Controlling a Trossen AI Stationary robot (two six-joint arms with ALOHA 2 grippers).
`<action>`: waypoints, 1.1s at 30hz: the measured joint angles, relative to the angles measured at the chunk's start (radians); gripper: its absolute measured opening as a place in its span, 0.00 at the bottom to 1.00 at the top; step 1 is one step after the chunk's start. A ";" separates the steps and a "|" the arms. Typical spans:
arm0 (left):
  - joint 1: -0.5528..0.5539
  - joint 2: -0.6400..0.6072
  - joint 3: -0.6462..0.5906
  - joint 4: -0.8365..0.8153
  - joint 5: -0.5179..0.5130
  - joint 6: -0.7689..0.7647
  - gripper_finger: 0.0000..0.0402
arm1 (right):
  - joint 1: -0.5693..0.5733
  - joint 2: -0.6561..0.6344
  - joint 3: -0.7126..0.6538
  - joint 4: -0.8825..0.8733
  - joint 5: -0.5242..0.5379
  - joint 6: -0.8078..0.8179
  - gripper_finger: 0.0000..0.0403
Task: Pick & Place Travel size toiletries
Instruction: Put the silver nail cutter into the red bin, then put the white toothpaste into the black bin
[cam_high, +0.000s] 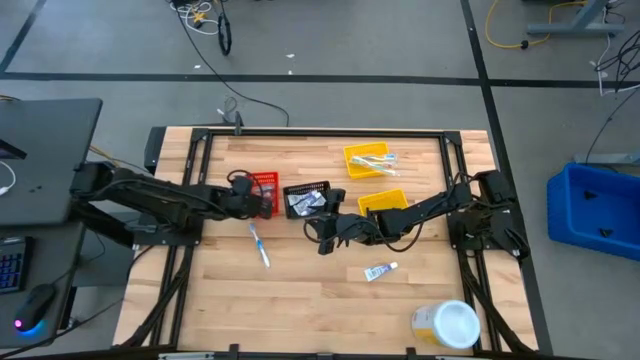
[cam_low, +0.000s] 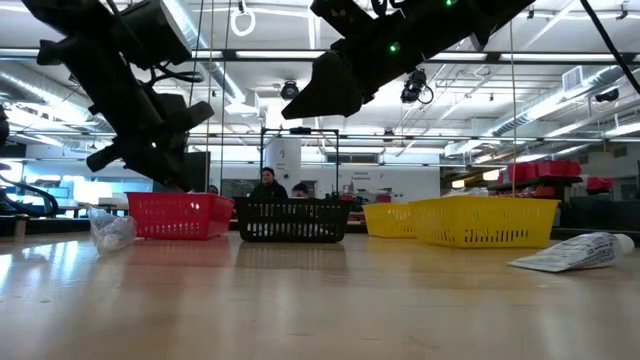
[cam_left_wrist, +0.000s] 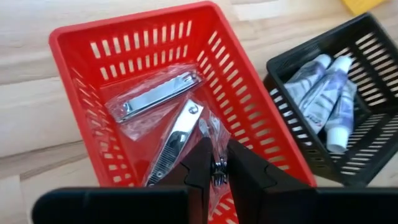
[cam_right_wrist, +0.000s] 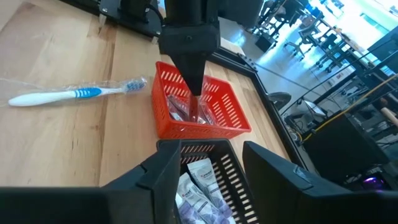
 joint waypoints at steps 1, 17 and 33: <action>0.000 0.004 0.000 0.003 0.002 0.006 0.12 | 0.000 0.000 0.000 -0.002 0.000 0.000 0.45; 0.000 0.013 0.000 0.015 0.034 0.334 0.30 | 0.000 0.000 0.000 -0.009 -0.001 0.011 0.39; -0.001 0.012 0.000 0.156 0.038 0.553 0.41 | 0.000 0.000 0.000 -0.014 -0.215 0.027 0.44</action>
